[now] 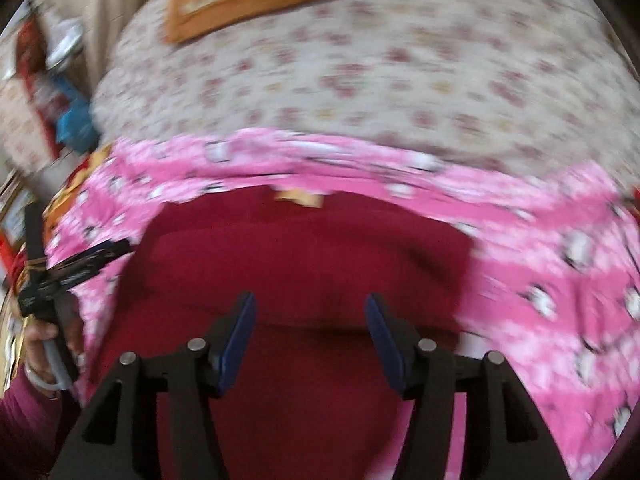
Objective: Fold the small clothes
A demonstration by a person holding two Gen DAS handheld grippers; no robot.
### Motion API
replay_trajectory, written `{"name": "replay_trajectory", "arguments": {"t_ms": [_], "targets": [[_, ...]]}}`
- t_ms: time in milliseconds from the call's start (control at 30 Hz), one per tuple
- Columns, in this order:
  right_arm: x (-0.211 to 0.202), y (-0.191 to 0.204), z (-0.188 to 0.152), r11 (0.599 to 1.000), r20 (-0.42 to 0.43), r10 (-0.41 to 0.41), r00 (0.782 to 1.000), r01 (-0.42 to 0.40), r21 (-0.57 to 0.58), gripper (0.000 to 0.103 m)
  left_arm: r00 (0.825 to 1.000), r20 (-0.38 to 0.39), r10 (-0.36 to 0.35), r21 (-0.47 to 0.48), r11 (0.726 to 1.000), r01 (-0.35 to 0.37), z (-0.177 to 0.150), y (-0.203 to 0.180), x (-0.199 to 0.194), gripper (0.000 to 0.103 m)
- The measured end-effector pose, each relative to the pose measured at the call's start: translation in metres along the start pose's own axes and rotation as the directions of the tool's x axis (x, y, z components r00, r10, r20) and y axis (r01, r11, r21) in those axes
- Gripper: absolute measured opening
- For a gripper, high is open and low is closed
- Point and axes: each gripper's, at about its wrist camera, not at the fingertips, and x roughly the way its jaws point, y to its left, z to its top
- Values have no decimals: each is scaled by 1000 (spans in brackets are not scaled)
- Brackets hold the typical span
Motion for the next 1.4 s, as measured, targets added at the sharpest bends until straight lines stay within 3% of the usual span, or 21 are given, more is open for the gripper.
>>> {"name": "replay_trajectory", "arguments": {"t_ms": [167,300,367,400,433,533,633,700,767,800,833,900,933,967,1000,1133,1233,1300,1367,1400], "targets": [[-10,-63,-16,989,4,-44,999,43,144,60,999,-53,2,90,996,3,6,-30,23,48],[5,-71,-16,988,3,-36,999,35,151,59,993,-90,71,162,985,-56,4,-44,47,30],[19,-65,-13,994,0,-38,999,38,106,40,994,-78,81,169,983,-67,7,-45,47,17],[25,-59,-10,995,-2,-71,997,71,62,7,994,-76,73,165,984,-60,9,-43,45,14],[29,-54,-8,995,-12,-94,995,95,30,0,996,-73,48,149,988,-36,12,-40,42,13],[22,-47,-11,1000,-38,-18,999,19,9,0,998,-67,-5,106,994,12,19,-29,34,6],[19,-42,-25,996,-108,-68,992,62,-59,0,997,-78,-8,91,996,15,20,-27,35,4],[9,-48,-30,990,-70,-131,989,126,-66,1,998,-66,3,98,995,4,20,-29,33,0],[-4,-55,-28,988,1,-147,989,147,-39,22,999,-54,4,95,995,1,21,-28,31,0],[-7,-58,-27,988,18,-151,988,151,-20,49,998,-55,-2,87,996,7,22,-27,32,0],[-7,-61,-24,988,30,-157,987,157,-4,62,998,-57,-4,82,997,9,22,-26,33,0],[5,-62,-20,985,27,-171,985,172,-14,57,998,-60,-2,75,997,7,24,-24,35,0],[19,-61,-17,986,-5,-166,986,166,-22,28,998,-63,-3,67,998,7,24,-22,36,0],[28,-61,-16,989,-29,-145,989,145,-18,11,998,-65,-5,61,998,9,24,-21,36,0],[35,-62,-16,991,-54,-137,989,137,-2,9,998,-68,-11,55,998,15,25,-19,35,0],[10,-55,-22,998,-7,-63,998,63,-24,8,998,-65,-21,24,999,23,27,-14,31,0],[17,-49,-45,991,-127,-96,987,83,-100,4,995,-86,-41,-3,999,41,28,-10,32,0],[30,-48,-66,978,-227,-158,961,121,-172,1,995,-94,-44,-11,999,43,26,-9,32,4],[20,-52,-68,979,-204,-152,967,120,-162,3,993,-98,-60,-23,998,58,24,-11,34,9],[14,-54,-67,984,-186,-135,973,110,-137,10,993,-99,-63,-20,998,62,24,-13,35,13]]}}
